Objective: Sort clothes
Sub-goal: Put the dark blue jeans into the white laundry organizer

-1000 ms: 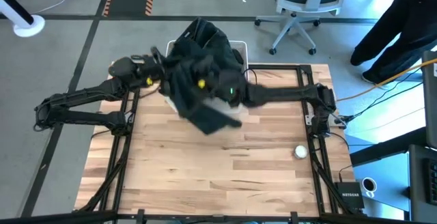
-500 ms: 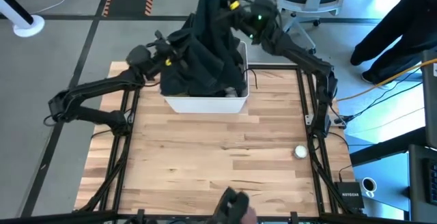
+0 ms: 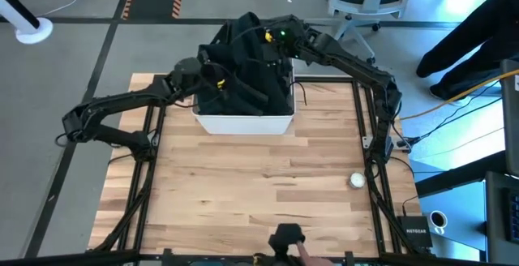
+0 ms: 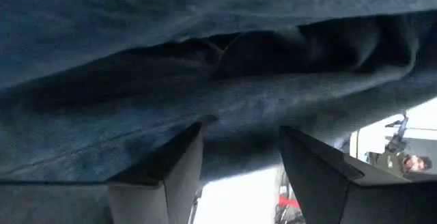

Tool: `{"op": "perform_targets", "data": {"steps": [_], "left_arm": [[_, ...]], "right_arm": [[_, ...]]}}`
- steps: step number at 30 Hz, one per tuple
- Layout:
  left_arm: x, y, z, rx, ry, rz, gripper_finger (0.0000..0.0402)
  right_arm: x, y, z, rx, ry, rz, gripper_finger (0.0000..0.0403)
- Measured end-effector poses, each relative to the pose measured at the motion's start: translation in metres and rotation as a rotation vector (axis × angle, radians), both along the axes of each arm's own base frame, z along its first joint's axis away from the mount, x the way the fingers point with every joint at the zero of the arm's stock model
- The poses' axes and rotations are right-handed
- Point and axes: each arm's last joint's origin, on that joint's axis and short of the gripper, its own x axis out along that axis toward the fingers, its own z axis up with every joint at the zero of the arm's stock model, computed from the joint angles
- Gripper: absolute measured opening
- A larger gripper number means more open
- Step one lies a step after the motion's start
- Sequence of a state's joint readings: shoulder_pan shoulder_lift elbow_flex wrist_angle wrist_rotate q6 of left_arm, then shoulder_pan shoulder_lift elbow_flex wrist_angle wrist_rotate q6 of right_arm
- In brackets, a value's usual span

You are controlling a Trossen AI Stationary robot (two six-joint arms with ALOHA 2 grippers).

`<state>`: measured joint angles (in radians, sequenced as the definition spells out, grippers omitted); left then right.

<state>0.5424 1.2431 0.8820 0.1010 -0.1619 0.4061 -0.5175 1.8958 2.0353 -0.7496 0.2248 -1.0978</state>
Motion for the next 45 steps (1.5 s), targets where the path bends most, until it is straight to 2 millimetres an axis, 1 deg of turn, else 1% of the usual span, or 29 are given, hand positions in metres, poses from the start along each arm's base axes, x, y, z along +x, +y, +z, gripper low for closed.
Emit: {"op": "perform_targets", "data": {"steps": [2, 3, 5, 7, 9, 11, 14, 15, 17, 20, 22, 25, 28, 29, 31, 33, 35, 36, 38, 40, 41, 43, 45], "left_arm": [[-0.003, -0.002, 0.016, 0.017, -0.021, -0.004, 0.012], [-0.006, -0.004, 0.025, 0.02, -0.025, -0.007, 0.012], [-0.01, -0.003, 0.042, 0.021, -0.012, -0.009, 0.012], [-0.015, 0.002, 0.059, 0.031, -0.021, -0.023, 0.012], [-0.016, 0.01, 0.069, 0.038, -0.038, -0.062, 0.012], [-0.02, 0.023, 0.079, 0.049, -0.066, -0.066, 0.012], [-0.027, 0.047, 0.078, 0.034, -0.089, -0.039, 0.012], [-0.029, 0.057, 0.074, 0.015, -0.1, -0.029, 0.012], [-0.031, 0.075, 0.061, -0.062, -0.101, -0.041, 0.012], [-0.026, 0.099, 0.033, -0.194, -0.072, -0.058, 0.012], [-0.019, 0.109, 0.011, -0.277, -0.027, -0.05, 0.012], [-0.008, 0.115, -0.019, -0.362, 0.08, -0.065, 0.012], [0.001, 0.114, -0.044, -0.439, 0.183, -0.089, 0.012], [0.002, 0.114, -0.048, -0.456, 0.199, -0.092, 0.012], [0.004, 0.111, -0.048, -0.46, 0.205, -0.098, 0.012], [0.001, 0.107, -0.039, -0.446, 0.193, -0.101, 0.012], [-0.004, 0.101, -0.021, -0.404, 0.16, -0.105, 0.012], [-0.006, 0.097, -0.008, -0.371, 0.131, -0.109, 0.012], [-0.014, 0.089, 0.013, -0.324, 0.074, -0.109, 0.012], [-0.02, 0.079, 0.031, -0.28, 0.031, -0.115, 0.012], [-0.023, 0.074, 0.037, -0.257, 0.02, -0.122, 0.012], [-0.028, 0.064, 0.048, -0.205, 0.011, -0.145, 0.012], [-0.032, 0.055, 0.054, -0.154, 0.001, -0.215, 0.012]], "right_arm": [[-0.003, 0.004, 0.006, 0.01, -0.002, -0.006, 0.021], [-0.005, 0.007, 0.013, 0.003, -0.015, -0.005, 0.021], [-0.012, 0.01, 0.031, -0.048, -0.041, -0.027, 0.021], [-0.018, 0.011, 0.05, -0.099, -0.087, -0.053, 0.021], [-0.024, 0.007, 0.064, -0.123, -0.142, -0.058, 0.021], [-0.029, 0.001, 0.072, -0.098, -0.203, -0.001, 0.021], [-0.026, -0.012, 0.073, 0.015, -0.353, 0.126, 0.021], [-0.024, -0.019, 0.067, 0.078, -0.38, 0.163, 0.021], [-0.009, -0.029, 0.046, 0.195, -0.381, 0.222, 0.021], [0.013, -0.044, 0.002, 0.322, -0.289, 0.217, 0.021], [0.026, -0.047, -0.022, 0.369, -0.227, 0.209, 0.021], [0.041, -0.051, -0.055, 0.429, -0.144, 0.197, 0.021], [0.054, -0.053, -0.087, 0.484, -0.061, 0.181, 0.021], [0.058, -0.052, -0.095, 0.49, -0.042, 0.177, 0.021], [0.059, -0.053, -0.1, 0.479, -0.018, 0.159, 0.021], [0.058, -0.051, -0.096, 0.455, -0.009, 0.157, 0.021], [0.052, -0.048, -0.084, 0.442, -0.017, 0.158, 0.021], [0.048, -0.046, -0.075, 0.428, -0.027, 0.156, 0.021], [0.036, -0.039, -0.048, 0.391, -0.074, 0.165, 0.021], [0.023, -0.03, -0.018, 0.347, -0.13, 0.178, 0.021], [0.017, -0.026, -0.007, 0.334, -0.147, 0.181, 0.021], [0.005, -0.019, 0.007, 0.315, -0.149, 0.163, 0.0211], [-0.003, -0.007, 0.012, 0.327, -0.095, 0.149, 0.0211]]}}
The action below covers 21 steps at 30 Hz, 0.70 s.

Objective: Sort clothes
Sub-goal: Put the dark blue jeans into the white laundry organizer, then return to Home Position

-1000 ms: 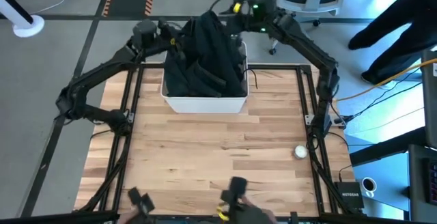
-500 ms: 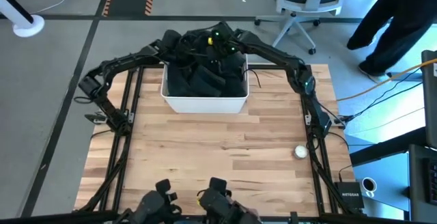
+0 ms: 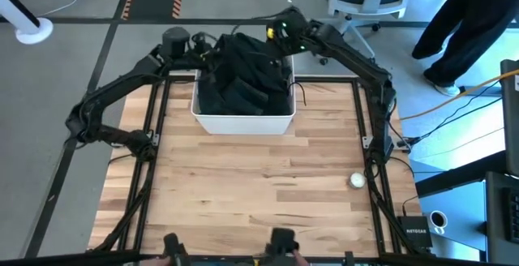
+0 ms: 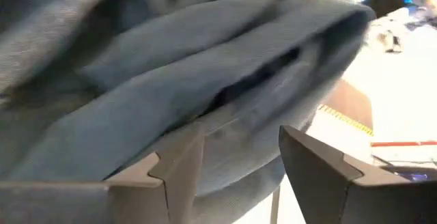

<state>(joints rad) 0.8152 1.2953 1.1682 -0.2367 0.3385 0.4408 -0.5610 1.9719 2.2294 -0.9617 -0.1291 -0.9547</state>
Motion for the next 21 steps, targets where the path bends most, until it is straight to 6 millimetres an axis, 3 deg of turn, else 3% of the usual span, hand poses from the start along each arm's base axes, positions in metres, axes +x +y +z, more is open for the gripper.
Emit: {"op": "perform_targets", "data": {"steps": [6, 12, 17, 21], "left_arm": [[-0.009, -0.016, -0.016, 0.016, -0.145, -0.068, 0.0108], [-0.026, -0.049, -0.03, 0.026, -0.275, -0.103, 0.0069], [-0.04, -0.079, -0.045, -0.011, -0.305, -0.148, 0.0041], [-0.051, -0.093, -0.059, -0.036, -0.318, -0.162, 0.0022]], "right_arm": [[-0.025, 0.037, 0.026, 0.002, 0.061, 0.039, 0.0209], [-0.053, 0.058, 0.026, 0.018, 0.076, -0.006, 0.0172], [-0.085, 0.078, 0.002, 0.041, 0.004, -0.042, 0.012], [-0.113, 0.103, -0.017, 0.007, -0.166, -0.045, 0.0081]]}}
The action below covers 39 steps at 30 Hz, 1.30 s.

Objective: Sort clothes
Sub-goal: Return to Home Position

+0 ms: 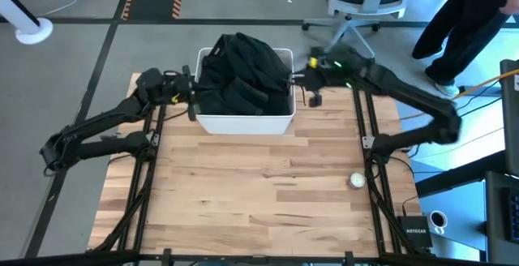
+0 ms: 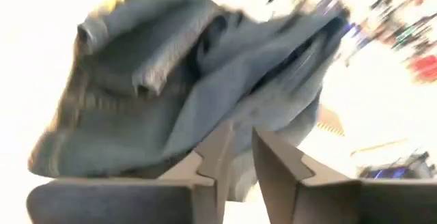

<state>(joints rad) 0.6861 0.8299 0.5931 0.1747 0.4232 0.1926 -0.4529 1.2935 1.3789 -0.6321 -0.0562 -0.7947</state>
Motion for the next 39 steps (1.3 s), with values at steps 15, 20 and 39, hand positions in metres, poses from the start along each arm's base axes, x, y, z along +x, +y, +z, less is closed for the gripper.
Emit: {"op": "perform_targets", "data": {"steps": [15, 20, 39], "left_arm": [[-0.009, -0.025, -0.036, -0.188, -0.005, -0.063, 0.0001], [-0.011, -0.039, -0.042, -0.159, -0.089, -0.128, 0.0001], [-0.025, -0.058, -0.081, -0.183, -0.072, -0.166, 0.0001]], "right_arm": [[-0.074, 0.059, -0.094, 0.178, -0.286, -0.027, 0.0031], [-0.091, 0.083, -0.108, 0.114, -0.355, -0.036, 0.0008], [-0.125, 0.112, -0.169, 0.052, -0.459, 0.144, 0.0012]]}}
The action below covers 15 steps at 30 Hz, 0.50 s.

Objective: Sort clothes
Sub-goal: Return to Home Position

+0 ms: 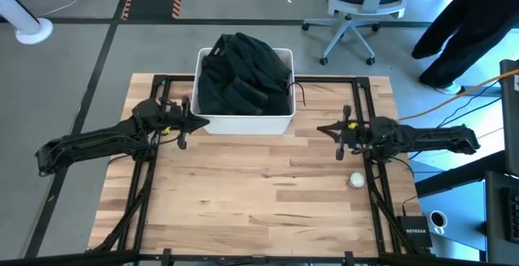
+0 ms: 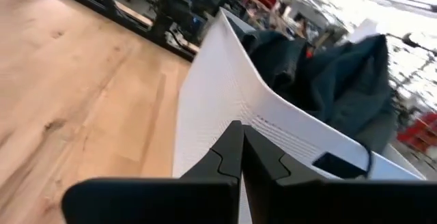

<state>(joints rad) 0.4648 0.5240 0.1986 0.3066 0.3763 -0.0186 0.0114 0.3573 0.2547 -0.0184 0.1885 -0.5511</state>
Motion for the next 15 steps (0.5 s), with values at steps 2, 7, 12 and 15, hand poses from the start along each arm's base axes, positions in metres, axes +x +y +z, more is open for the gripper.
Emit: {"op": "perform_targets", "data": {"steps": [2, 7, 12, 15], "left_arm": [[0.0, 0.0, -0.003, -0.035, 0.024, 0.002, 0.0001], [0.0, 0.0, -0.005, -0.069, 0.041, 0.004, 0.0001], [-0.001, -0.001, -0.01, -0.142, 0.087, -0.001, 0.0001], [-0.001, -0.002, -0.014, -0.093, 0.117, -0.039, 0.0001]], "right_arm": [[0.001, 0.0, -0.006, 0.003, -0.003, 0.034, 0.001], [0.0, 0.001, -0.02, 0.039, 0.101, 0.053, 0.002], [0.002, 0.002, -0.017, 0.041, 0.077, 0.08, 0.0041], [0.001, 0.003, -0.019, -0.004, 0.098, 0.133, 0.0047]]}}
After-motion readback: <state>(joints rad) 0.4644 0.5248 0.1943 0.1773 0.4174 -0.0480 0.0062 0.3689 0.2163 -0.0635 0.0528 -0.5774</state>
